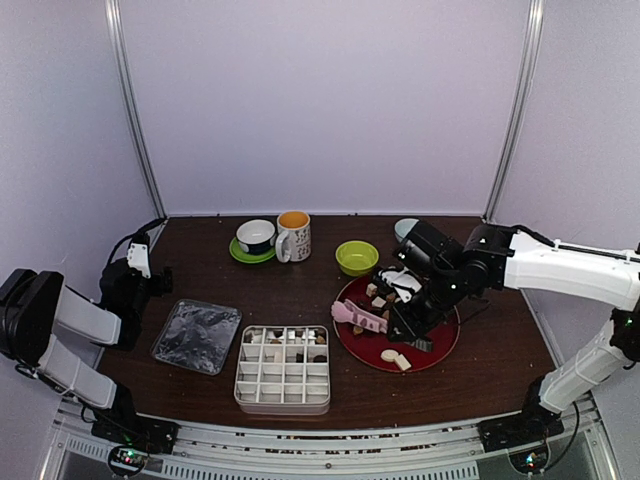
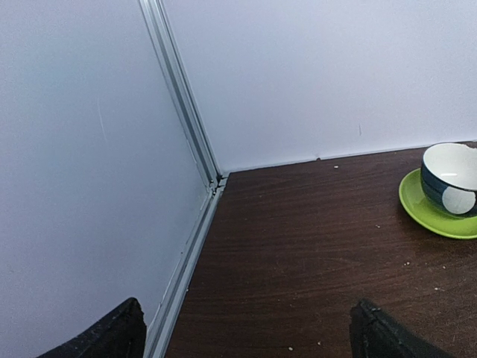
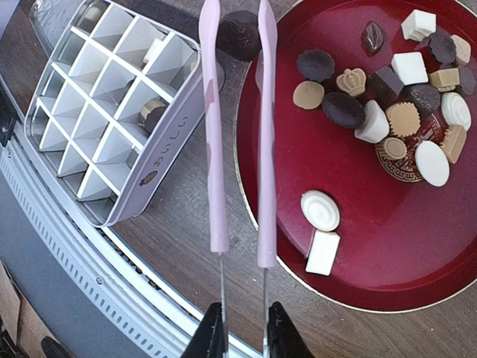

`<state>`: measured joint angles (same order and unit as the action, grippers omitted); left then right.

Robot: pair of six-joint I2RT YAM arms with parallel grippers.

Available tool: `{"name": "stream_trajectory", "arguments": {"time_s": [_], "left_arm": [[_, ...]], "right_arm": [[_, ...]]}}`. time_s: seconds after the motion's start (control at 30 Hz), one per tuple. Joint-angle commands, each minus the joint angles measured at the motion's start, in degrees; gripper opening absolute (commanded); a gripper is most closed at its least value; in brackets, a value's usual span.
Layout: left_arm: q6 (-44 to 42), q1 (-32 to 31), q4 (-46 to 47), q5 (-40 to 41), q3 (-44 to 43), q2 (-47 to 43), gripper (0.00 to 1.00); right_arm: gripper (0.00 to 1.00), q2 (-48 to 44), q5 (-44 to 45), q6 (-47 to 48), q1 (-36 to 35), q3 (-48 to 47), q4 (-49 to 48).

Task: Pack the chocolate
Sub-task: Pick up the fake chocolate from the plate, then place the fake chocolate in the empty pocket of the box.

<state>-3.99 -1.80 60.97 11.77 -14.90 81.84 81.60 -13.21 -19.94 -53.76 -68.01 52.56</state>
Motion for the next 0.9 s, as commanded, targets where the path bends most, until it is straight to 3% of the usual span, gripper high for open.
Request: {"name": "stream_trajectory", "arguments": {"time_s": [0.0,0.87], "left_arm": [[0.08,0.49,1.56,0.3,-0.93,-0.02,0.98],[0.03,0.52,1.53,0.27,-0.92,-0.03,0.98]], "right_arm": [[0.18,0.81,-0.79,-0.97,-0.85,-1.53,-3.3],[0.18,5.16,-0.37,-0.18,-2.59,-5.88,-5.27]]}}
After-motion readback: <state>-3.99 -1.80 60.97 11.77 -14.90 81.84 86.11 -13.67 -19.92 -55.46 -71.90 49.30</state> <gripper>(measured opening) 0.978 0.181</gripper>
